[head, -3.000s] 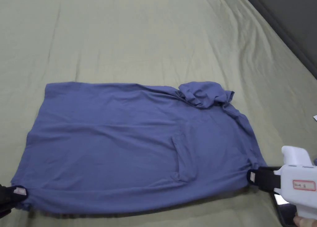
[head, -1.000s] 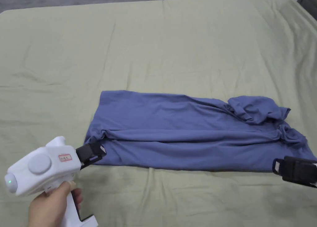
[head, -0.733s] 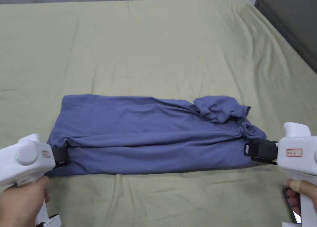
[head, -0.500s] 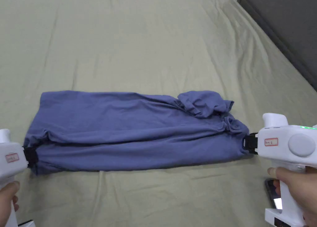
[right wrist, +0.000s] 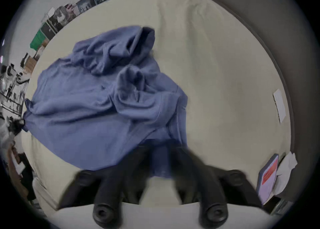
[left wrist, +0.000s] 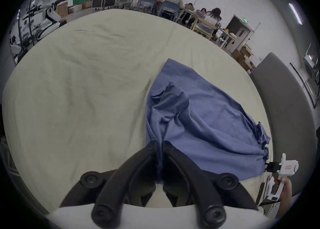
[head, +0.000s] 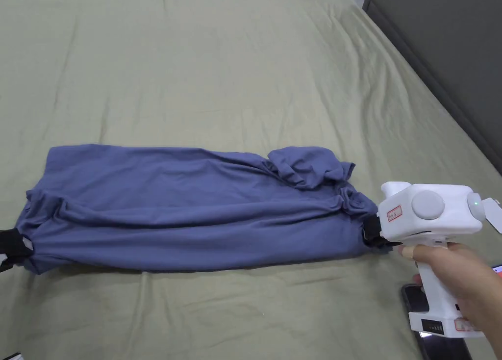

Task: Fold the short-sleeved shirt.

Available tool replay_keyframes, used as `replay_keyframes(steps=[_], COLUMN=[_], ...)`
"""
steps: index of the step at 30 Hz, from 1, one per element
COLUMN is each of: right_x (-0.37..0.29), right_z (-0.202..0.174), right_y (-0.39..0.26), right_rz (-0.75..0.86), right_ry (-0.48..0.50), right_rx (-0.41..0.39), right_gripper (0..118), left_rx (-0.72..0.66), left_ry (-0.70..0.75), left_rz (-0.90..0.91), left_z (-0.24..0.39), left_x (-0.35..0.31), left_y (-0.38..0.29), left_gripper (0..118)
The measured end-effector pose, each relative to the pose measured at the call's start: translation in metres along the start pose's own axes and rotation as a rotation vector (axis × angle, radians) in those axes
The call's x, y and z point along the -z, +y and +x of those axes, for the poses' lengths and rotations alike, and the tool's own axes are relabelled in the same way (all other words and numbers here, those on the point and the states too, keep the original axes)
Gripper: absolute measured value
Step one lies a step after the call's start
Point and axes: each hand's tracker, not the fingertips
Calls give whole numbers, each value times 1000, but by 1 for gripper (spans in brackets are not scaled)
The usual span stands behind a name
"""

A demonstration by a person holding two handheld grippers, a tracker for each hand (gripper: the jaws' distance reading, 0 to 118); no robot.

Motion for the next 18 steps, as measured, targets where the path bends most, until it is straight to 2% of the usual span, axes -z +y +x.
replay_keyframes(steps=[1, 2, 3, 4, 6, 8, 9, 10, 11, 12, 13, 14, 16, 18], right_x=[-5, -7, -8, -22, -30, -14, -11, -8, -6, 6, 5, 0, -16, -34], right_z=[1, 3, 5, 8, 12, 7, 6, 5, 6, 6, 8, 7, 5, 8], right_y=[0, 0, 1, 2, 5, 4, 3, 2, 1, 2, 1, 2, 0, -4], right_rz=[28, 40, 35, 118, 52, -30, -44, -36, -36, -56, -42, -33, 33, 68], right_ry=[24, 49, 58, 87, 16, -52, -68, -56, -46, 23, 94, 43, 95, 72], right_rx=[33, 63, 65, 67, 37, -11, -26, -23, -21, -21, 20, 10, -16, -33], right_gripper=[93, 118, 118, 118, 118, 107, 85, 28, 13, 12, 11, 10, 8, 8], left_rx=[-4, -4, -1, 2, 7, 6, 2, 0, -2, -4, -5, -2, 4, 2], left_ry=[0, 0, 2, 5, 6, 7, 5, 5, 5, 5, 4, 7, 3, -9], left_rz=[-1, -5, -10, -14, -16, -21, -24, -25, -25, -26, -27, -30, -36, -42], left_z=[2, 2, 2, 2, 2, 2, 6, 7, 7, 7, 7, 8, 6, 0], left_x=[-2, -2, -2, -2, -1, -1, -3, -3, -3, -3, -6, -6, -10, -17], left_y=[-6, -6, -7, -7, -8, -7, -11, -12, -12, -12, -12, -12, -13, -6], left_gripper=[3, 3, 3, 3, 3, 3, 3, 3, 3, 3, 3, 3, 3, 3])
